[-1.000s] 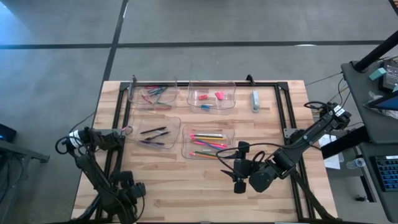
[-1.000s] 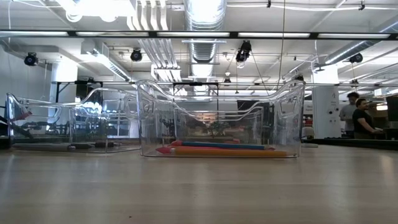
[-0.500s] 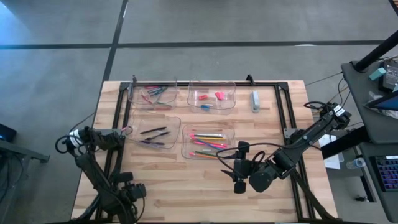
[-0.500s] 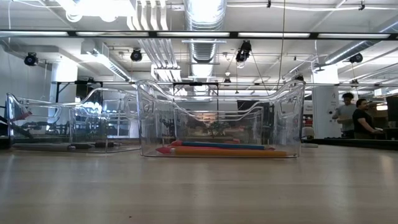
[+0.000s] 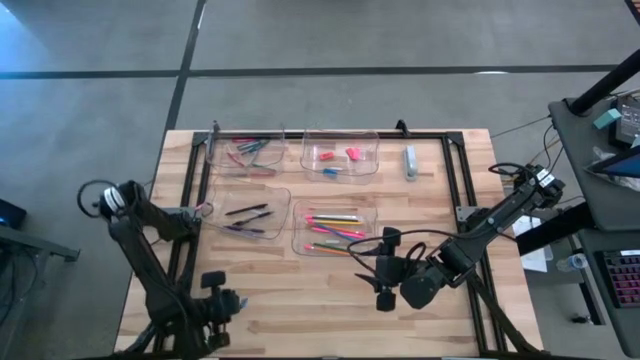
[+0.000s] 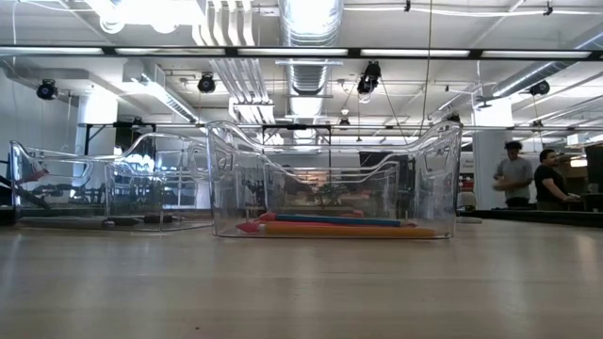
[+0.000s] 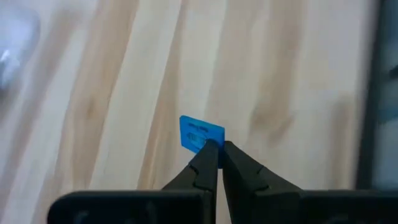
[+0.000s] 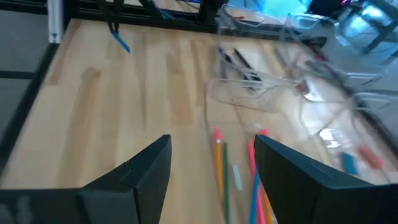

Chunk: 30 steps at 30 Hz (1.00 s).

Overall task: Sort crayons/erasers/pens/pencils in bins
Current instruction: Put the blue eraser into the top right transparent bin

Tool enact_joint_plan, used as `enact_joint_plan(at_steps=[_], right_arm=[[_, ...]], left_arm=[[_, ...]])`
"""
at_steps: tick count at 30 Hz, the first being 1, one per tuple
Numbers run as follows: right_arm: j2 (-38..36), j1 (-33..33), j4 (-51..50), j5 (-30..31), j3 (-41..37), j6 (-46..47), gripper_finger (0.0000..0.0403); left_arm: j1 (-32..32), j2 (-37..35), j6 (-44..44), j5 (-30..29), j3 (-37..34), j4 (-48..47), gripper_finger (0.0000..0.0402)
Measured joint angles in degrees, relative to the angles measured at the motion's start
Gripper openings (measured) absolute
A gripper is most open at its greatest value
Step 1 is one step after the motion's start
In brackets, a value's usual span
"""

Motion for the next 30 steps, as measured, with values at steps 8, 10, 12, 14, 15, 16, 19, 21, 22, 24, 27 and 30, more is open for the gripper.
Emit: enact_joint_plan(at_steps=[8,10,12,14,15,16,19,21,22,24,27,30], right_arm=[[2.15,-0.02,13.61,-10.58,-3.09,-7.90,0.0219],[3.78,-0.44,22.01,-14.69,-4.68,-12.46,0.0219],[5.94,-0.80,29.41,-15.84,-5.77,-16.29,0.0219],[8.12,-1.53,35.24,-15.76,-6.14,-19.20,0.0219],[9.13,-2.04,37.50,-15.72,-6.16,-20.21,0.0219],[10.06,-2.59,39.19,-15.68,-6.06,-21.09,0.0219],[12.13,-4.64,40.85,-15.54,-5.10,-21.11,0.0219],[12.96,-6.27,41.12,-15.53,-4.45,-19.89,0.0219],[13.37,-7.07,40.99,-15.40,-4.31,-19.27,0.0219],[14.19,-8.56,41.28,-15.33,-3.69,-18.02,0.0219],[14.80,-10.06,41.28,-16.18,-3.37,-17.01,0.0219],[15.06,-11.10,43.77,-20.09,-3.34,-16.97,0.0219]], left_arm=[[2.17,-9.56,19.14,-12.95,-3.25,17.58,0.0000],[4.21,-11.68,24.18,-13.60,-5.00,22.16,0.0000],[6.44,-13.50,29.04,-14.16,-6.52,26.48,0.0000],[9.06,-14.89,34.61,-14.20,-8.16,32.46,0.0000],[10.32,-15.44,37.38,-13.73,-9.12,35.41,0.0000],[11.57,-15.86,40.07,-12.46,-9.84,37.98,0.0000],[15.12,-16.66,46.18,-9.31,-11.15,43.79,0.0000],[17.23,-17.06,48.94,-7.57,-11.53,45.93,0.0000],[18.16,-17.16,49.99,-6.77,-11.66,46.76,0.0000],[19.62,-17.17,51.92,-6.40,-11.82,48.23,0.0000],[21.21,-17.17,54.68,-5.21,-11.89,50.65,0.0000],[22.19,-17.17,56.06,-4.63,-11.95,52.59,0.0000]])
